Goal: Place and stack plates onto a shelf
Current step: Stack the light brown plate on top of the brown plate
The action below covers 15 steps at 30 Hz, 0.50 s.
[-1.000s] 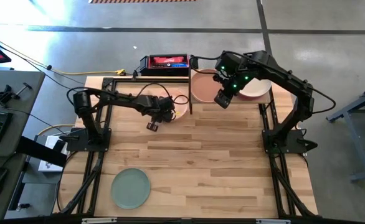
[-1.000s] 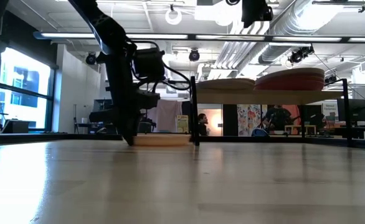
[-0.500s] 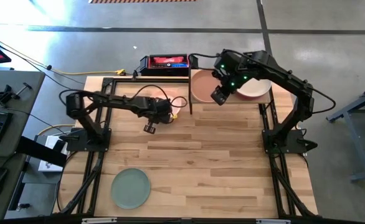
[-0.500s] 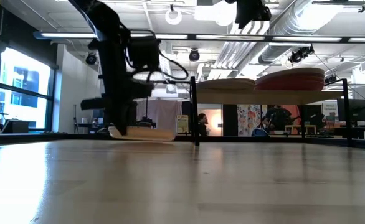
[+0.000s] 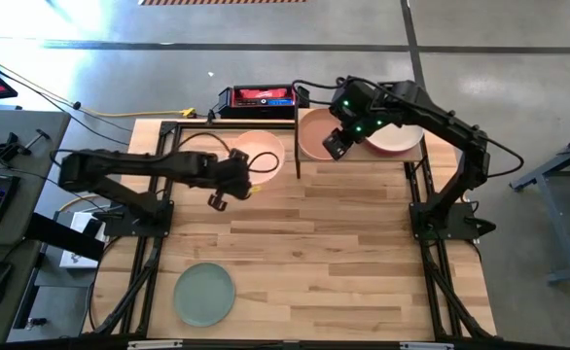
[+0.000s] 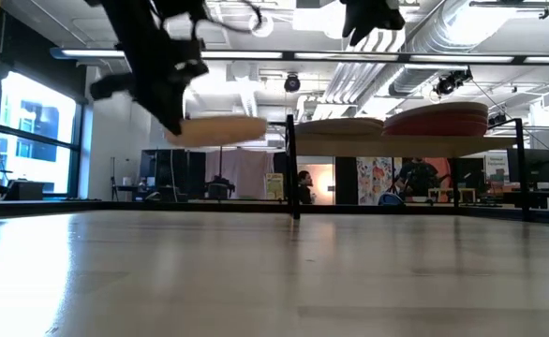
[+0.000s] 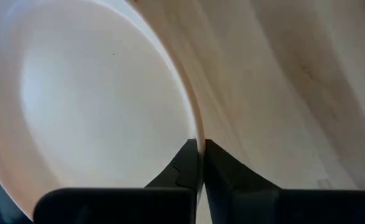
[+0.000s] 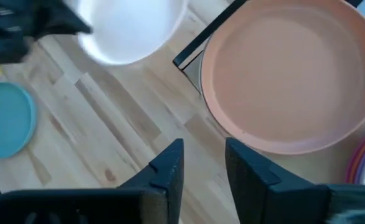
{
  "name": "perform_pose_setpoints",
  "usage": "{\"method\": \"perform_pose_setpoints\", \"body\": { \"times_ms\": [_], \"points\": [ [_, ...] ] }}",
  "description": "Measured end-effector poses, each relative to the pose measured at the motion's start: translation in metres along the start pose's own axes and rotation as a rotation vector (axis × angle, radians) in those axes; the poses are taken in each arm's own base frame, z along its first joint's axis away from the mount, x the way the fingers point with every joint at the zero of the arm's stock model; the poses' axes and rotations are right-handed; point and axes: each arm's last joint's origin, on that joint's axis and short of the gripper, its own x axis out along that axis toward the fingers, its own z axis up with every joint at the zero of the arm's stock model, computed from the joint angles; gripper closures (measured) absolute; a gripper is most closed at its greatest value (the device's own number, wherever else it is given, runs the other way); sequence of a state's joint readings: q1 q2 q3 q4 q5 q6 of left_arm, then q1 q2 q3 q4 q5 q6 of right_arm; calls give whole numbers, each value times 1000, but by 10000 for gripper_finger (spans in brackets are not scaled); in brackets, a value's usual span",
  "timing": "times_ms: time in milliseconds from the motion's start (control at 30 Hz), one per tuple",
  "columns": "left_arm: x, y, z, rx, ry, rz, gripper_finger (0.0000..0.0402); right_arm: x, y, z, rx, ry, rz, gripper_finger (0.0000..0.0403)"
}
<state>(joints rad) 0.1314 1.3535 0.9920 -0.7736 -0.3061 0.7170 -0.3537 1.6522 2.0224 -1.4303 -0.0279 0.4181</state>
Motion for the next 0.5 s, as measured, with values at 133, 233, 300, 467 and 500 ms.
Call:
{"method": "perform_pose_setpoints", "body": {
  "times_ms": [133, 233, 300, 467, 500],
  "points": [
    [-25, -9, 2, 120, -80, 39, 400, 5, 2, 1, 48, -4, -34, 285],
    [-39, -16, 5, 217, -120, 72, 400, 12, 4, 3, 102, 5, -44, 275],
    [-44, -20, 8, 277, -133, 88, 401, 19, 8, 4, 126, 23, -41, 273],
    [-48, -30, 14, 377, -147, 93, 401, 40, 19, 5, 115, 75, -49, 274],
    [-48, -32, 16, 392, -149, 92, 401, 44, 22, 6, 112, 84, -50, 274]
  ]
}}
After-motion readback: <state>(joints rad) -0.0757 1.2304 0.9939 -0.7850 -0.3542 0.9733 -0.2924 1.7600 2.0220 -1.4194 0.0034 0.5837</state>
